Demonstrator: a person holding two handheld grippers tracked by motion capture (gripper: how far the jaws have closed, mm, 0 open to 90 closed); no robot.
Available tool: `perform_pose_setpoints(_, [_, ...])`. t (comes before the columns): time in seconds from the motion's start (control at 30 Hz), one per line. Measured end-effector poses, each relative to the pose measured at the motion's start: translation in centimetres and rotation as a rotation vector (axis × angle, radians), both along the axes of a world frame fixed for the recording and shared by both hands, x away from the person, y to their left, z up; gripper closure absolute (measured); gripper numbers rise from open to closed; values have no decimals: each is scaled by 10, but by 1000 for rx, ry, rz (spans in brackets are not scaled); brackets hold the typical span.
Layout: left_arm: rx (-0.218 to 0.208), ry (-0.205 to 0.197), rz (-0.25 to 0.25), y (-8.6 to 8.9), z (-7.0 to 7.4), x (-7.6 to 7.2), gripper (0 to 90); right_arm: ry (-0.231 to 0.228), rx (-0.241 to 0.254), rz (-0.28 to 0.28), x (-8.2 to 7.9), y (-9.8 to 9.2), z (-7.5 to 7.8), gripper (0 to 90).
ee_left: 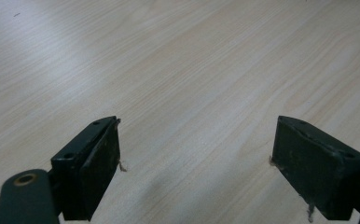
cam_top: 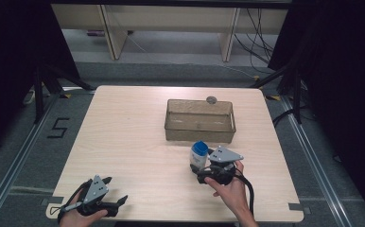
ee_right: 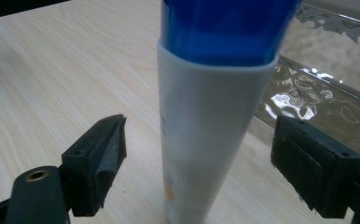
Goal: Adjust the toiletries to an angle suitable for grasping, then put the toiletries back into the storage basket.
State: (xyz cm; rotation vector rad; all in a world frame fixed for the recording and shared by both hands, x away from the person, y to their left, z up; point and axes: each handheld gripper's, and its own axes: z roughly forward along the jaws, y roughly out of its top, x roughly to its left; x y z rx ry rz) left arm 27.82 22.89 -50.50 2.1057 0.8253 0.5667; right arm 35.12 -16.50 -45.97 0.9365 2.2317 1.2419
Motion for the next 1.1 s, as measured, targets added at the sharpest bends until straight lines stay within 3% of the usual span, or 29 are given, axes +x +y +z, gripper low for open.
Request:
perform_pose_setpoints(0.4, [13, -16, -5, 0, 1, 0, 147, -9, 4, -7, 6, 3, 0, 236])
perform_pose_setpoints(0.5, [-14, -8, 6, -1, 0, -1, 147, -18, -6, 1, 8, 3, 1, 249])
perform_pose_setpoints(0.57, [-26, -4, 6, -1, -1, -1, 147, -2, 12, -8, 10, 4, 1, 269])
perform_pose_setpoints(0.6, [-24, -1, 4, -1, 0, -2, 147, -2, 12, -8, 10, 4, 1, 269])
perform_pose_setpoints(0.63, [18, -11, -10, 1, 1, -1, 147, -8, 10, -12, 11, 4, 0, 277])
perform_pose_setpoints(0.67, [18, -11, -10, 1, 1, -1, 147, -8, 10, -12, 11, 4, 0, 277])
perform_pose_setpoints(0.8, [-12, -1, -3, -1, -1, -3, 147, -13, -4, -5, 12, 4, -1, 299])
perform_pose_setpoints(0.83, [15, -6, 1, 0, 0, -2, 147, -21, -6, -10, 13, 4, -1, 315])
perform_pose_setpoints(0.93, [14, -7, -3, 0, 0, -2, 147, -11, 10, -8, 14, 5, -2, 339])
perform_pose_setpoints(0.97, [-16, -1, -6, -1, -1, -3, 147, 4, 15, -1, 15, 5, -2, 379])
perform_pose_setpoints(1.1, [-14, -2, -7, -1, -1, -3, 147, -3, 7, 6, 15, 6, -3, 426])
